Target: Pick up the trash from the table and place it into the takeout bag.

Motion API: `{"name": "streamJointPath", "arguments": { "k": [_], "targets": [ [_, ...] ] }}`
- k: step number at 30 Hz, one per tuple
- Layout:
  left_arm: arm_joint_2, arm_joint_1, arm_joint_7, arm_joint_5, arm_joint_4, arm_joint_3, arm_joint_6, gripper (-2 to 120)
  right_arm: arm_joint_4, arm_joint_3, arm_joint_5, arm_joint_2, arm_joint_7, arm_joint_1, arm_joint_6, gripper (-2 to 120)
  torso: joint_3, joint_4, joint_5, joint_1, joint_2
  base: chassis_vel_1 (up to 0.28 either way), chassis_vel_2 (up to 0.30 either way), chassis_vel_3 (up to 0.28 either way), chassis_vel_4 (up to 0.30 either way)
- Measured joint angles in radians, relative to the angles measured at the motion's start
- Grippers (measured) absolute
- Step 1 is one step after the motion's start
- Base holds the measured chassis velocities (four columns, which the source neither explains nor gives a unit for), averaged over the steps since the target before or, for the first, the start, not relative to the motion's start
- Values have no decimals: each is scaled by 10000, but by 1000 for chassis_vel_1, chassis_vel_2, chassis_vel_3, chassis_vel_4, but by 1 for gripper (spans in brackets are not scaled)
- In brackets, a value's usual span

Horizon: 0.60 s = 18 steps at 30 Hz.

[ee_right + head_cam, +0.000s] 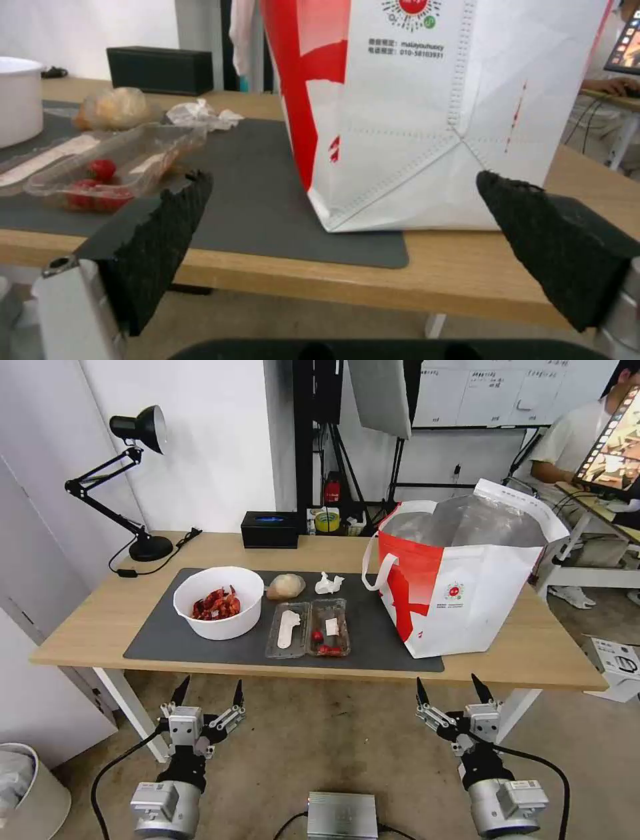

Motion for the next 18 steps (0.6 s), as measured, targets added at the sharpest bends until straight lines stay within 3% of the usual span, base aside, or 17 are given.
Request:
{"name": "streamJointPath", "arguments": {
  "k": [18],
  "targets": [
    [0, -1, 0, 0, 0, 0, 0, 100, 0, 0, 0, 1, 0, 0, 0, 100, 0, 0, 0, 0, 0, 0, 0, 0, 0]
  ]
}}
